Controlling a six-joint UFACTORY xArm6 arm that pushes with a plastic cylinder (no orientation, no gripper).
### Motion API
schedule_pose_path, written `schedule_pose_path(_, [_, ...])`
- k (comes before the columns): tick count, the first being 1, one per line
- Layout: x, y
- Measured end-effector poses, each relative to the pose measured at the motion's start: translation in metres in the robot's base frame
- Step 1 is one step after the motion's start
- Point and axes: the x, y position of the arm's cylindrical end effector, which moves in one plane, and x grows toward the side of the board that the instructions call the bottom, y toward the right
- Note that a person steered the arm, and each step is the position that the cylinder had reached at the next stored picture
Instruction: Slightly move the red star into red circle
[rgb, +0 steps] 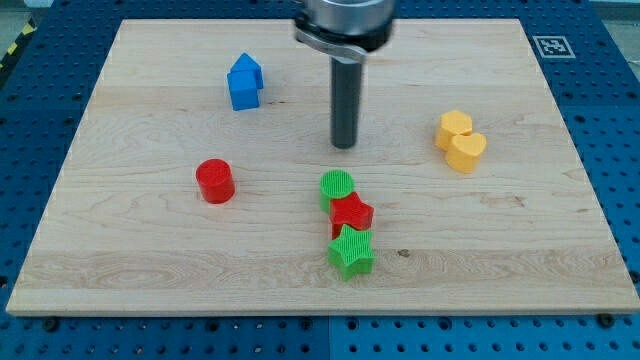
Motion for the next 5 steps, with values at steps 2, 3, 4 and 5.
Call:
schedule_pose_path(2, [0.068,0.033])
schedule_pose_path(3, [0.103,0.033])
schedule_pose_path(4, [0.105,0.005])
schedule_pose_path(5, [0.105,-0.038])
